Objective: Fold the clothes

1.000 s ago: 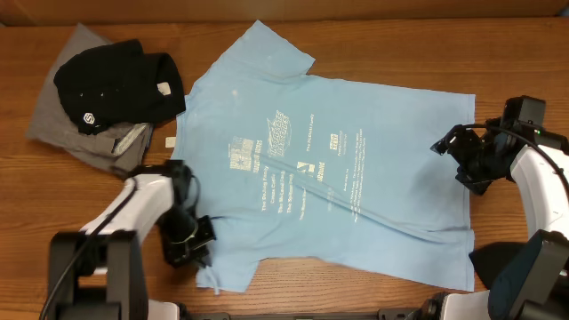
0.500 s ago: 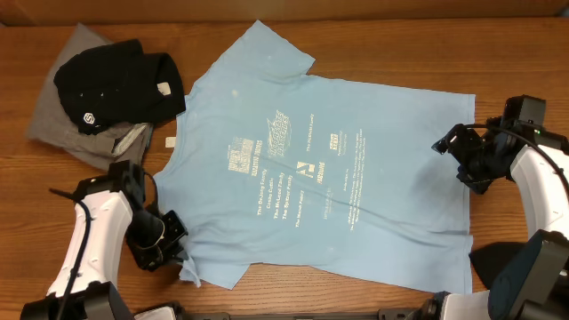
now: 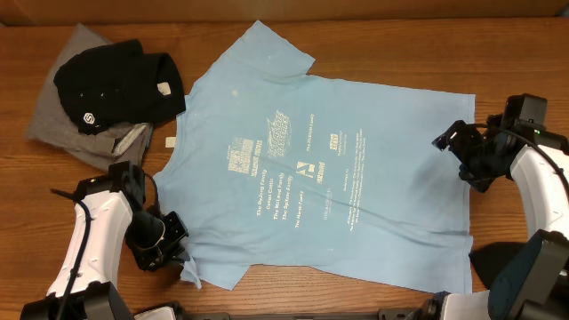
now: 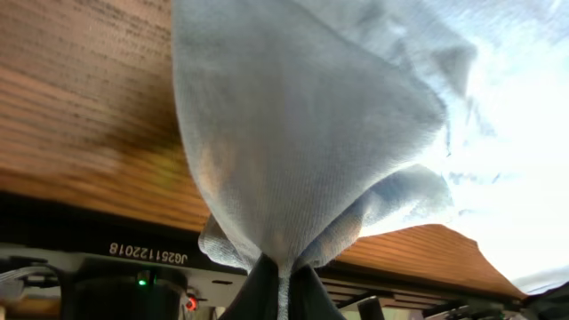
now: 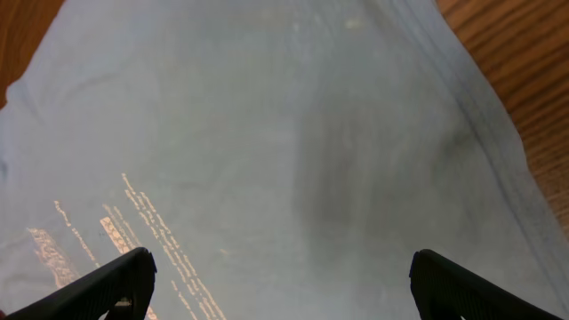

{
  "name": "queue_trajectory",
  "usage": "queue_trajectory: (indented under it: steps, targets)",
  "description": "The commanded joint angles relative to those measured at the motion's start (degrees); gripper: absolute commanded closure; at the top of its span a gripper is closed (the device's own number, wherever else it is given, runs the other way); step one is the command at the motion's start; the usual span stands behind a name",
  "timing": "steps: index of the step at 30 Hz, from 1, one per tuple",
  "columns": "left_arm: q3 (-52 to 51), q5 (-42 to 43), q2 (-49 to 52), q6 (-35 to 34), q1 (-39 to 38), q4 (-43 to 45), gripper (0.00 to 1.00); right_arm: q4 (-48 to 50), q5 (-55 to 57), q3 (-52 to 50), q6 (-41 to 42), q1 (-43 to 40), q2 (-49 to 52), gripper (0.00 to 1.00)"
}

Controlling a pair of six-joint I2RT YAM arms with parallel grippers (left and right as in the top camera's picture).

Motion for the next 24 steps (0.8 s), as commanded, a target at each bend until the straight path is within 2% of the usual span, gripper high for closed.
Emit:
queue_trajectory:
  steps: [1,3,5,7,10,15,17,21,24]
  targets:
    - [1.2,1.2,-1.1,1.3,0.3,0.9,0.72,1.8,-0.4,0.0,-0.3,0.2,0.2,0.09]
    - [1.2,1.3,-1.1,1.3,0.3,1.4,0.52,3.5,-0.5,0.0,-0.4,0.2,0.2,0.17]
    - [1.8,2.8,-1.1,2.9,0.3,2.6,0.48,5.9,-0.9,0.0,-0.4,0.4,0.3,0.28]
    - [3.6,4.1,-1.1,4.3,0.3,2.8,0.43,9.3,-1.7,0.0,-0.4,0.7,0.5,0.48]
    - [9.1,4.8,-1.1,7.3,0.3,1.3,0.36,15.2,-2.2,0.0,-0.4,1.8,2.0,0.64]
    - [18.9,5.3,-1.1,13.7,0.1,0.4,0.18,20.2,0.9,0.0,1.9,3.2,7.7,0.78]
    - [20.8,8.2,-1.1,16.4,-0.3,2.3,0.0,21.1,4.7,0.0,5.6,3.2,11.0,0.83]
    - [21.2,16.2,-0.9,17.2,-0.7,7.6,0.0,25.4,5.8,0.0,6.5,3.2,16.3,0.87]
    - [21.2,16.7,-0.7,17.2,-0.9,10.5,0.0,30.2,5.8,0.0,6.6,3.2,20.0,0.88]
